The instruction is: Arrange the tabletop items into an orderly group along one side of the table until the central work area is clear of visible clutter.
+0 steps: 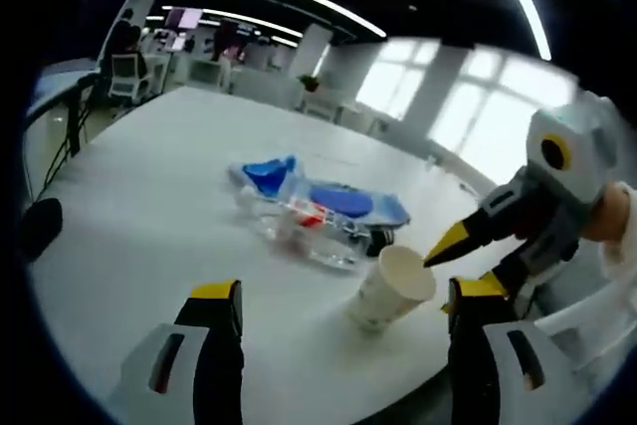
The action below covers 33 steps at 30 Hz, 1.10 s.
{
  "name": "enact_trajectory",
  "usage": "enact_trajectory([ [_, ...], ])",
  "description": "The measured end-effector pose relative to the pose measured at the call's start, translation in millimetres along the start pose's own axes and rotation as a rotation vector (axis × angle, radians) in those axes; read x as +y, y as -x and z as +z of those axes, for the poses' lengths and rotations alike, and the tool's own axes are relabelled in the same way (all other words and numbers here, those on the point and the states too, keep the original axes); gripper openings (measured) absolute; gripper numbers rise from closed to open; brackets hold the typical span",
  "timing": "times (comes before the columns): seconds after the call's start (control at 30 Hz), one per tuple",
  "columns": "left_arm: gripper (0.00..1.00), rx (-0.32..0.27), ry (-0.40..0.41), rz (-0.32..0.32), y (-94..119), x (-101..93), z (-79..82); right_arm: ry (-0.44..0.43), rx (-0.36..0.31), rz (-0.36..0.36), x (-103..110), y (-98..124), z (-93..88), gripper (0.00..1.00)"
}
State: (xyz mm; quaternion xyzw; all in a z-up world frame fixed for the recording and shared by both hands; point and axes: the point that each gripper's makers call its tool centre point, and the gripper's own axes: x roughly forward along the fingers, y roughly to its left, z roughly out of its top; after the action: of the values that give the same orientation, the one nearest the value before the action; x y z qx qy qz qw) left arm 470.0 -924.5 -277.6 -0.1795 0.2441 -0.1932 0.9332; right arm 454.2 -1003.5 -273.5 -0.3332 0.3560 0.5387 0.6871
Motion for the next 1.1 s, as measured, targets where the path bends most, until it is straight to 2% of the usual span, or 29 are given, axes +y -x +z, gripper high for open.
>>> enact_trajectory([
  [0.4,0.79,0.025,0.006,0.007,-0.7,1.8,-5.2,-0.103,-0.080,-0.052,-10.1,20.1,-10.1,0.25],
  [0.6,0.79,0.035,0.009,0.009,-1.6,3.4,-7.8,-0.152,-0.150,-0.083,-17.0,27.3,-7.6,0.23],
  [1.1,0.79,0.046,0.010,0.007,-1.0,3.8,-10.5,-0.169,-0.156,-0.077,-15.1,24.6,-7.7,0.22],
])
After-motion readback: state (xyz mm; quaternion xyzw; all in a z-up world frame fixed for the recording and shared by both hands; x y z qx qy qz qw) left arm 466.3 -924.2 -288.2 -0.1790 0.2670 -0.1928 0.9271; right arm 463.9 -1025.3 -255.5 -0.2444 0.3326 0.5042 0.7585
